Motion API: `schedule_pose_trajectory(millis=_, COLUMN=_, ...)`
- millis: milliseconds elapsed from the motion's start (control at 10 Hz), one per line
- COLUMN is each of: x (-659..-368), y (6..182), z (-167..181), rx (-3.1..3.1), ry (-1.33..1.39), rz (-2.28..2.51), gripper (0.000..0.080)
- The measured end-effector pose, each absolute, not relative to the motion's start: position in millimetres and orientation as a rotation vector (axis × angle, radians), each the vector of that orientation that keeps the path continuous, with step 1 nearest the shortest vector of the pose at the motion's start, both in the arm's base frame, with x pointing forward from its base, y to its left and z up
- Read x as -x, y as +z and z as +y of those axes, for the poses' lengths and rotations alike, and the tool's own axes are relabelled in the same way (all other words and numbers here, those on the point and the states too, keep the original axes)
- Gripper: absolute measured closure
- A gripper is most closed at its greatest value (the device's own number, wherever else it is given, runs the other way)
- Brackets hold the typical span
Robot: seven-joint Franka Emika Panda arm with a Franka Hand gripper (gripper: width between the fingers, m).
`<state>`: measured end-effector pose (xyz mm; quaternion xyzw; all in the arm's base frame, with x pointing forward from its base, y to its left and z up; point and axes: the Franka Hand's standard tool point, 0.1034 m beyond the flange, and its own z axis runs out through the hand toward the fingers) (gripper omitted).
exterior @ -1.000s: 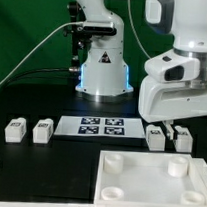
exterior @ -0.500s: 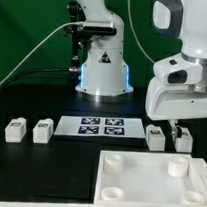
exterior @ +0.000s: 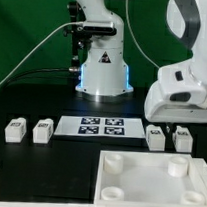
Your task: Assemble one leg
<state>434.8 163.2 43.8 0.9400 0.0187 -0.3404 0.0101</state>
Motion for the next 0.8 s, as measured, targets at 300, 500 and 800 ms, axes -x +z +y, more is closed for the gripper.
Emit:
schedule_pose_trajectory(millis=300, x=-434.7, y=36.8, z=161.9, rx=-2.822, ry=-1.297, rz=0.066, gripper=0.0150)
schedule_pose_trajectory(millis=500, x=-432.1, y=35.1, z=166.0, rx=-2.817, ry=-1.287, rz=0.056, gripper=0.0150)
schedule_pose_trajectory(millis=800, x=-420.4, y=26.0, z=172.4, rx=-2.810, ry=-1.283, rz=0.047, gripper=0.0150)
